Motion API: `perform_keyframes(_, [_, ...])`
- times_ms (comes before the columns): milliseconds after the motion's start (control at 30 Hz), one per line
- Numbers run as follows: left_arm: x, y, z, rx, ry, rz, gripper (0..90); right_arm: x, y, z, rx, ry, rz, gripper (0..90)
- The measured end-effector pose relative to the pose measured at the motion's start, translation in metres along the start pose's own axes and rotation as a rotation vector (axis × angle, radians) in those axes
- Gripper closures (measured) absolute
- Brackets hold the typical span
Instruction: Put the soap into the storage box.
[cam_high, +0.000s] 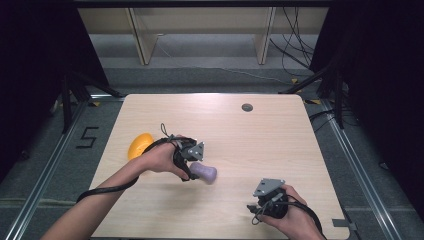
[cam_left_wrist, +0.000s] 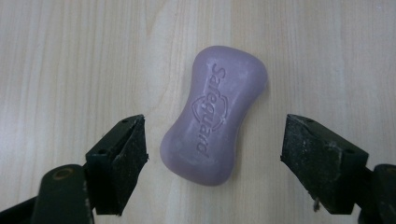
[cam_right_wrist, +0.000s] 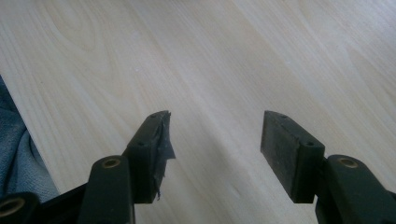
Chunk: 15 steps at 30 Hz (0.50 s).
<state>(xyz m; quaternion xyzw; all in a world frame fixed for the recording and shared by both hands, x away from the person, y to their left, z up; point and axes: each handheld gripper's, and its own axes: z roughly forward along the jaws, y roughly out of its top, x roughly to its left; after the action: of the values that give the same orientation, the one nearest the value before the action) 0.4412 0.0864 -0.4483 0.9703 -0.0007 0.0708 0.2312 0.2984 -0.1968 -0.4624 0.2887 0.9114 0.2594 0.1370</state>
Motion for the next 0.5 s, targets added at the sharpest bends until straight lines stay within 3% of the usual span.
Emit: perform_keyframes(500, [0.007,0.007,0.019,0.008,-0.031,0.030,21.8,0.001,0.000,0.001,0.000,0.006,-0.004,43.0])
